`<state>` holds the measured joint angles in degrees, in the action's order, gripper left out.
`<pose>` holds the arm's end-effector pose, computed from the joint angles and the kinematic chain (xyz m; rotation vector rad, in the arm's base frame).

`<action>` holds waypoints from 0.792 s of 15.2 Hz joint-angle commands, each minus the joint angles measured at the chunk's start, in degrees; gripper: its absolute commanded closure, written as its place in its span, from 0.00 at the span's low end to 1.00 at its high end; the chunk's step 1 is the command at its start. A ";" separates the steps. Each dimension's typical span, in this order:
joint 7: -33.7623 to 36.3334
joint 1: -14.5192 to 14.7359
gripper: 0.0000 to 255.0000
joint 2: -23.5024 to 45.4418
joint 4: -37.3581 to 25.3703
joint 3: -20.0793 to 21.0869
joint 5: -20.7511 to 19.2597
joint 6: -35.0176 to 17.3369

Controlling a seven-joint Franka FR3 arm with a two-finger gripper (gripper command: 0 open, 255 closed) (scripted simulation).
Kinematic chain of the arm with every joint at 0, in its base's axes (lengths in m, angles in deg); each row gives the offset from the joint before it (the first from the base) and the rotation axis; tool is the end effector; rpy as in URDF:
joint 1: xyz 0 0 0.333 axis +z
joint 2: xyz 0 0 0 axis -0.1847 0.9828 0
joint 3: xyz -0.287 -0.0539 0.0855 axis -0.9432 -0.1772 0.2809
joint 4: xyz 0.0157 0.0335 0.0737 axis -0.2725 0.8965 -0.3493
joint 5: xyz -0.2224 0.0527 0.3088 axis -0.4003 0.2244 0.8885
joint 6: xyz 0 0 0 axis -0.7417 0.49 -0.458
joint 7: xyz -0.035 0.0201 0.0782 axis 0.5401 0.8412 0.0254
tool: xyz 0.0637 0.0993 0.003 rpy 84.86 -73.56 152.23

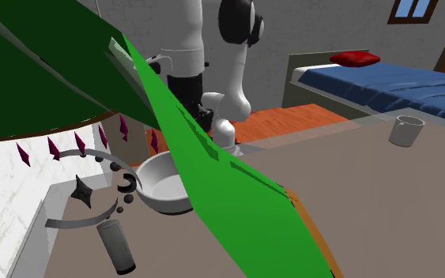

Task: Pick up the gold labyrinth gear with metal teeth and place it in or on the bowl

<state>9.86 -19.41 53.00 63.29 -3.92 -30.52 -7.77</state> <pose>0.4367 0.0942 0.5601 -3.1166 0.3818 -0.0001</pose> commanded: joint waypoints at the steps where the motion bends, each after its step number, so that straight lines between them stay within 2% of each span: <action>1: -2.44 -1.03 1.00 1.03 -0.85 -1.63 -0.85 -0.01; 3: -4.88 -2.12 1.00 2.40 -2.02 -3.28 -1.71 -0.04; 12: -5.01 -1.95 1.00 2.25 5.04 -2.96 -1.46 -6.96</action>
<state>4.94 -21.36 55.36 67.49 -6.86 -32.01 -13.96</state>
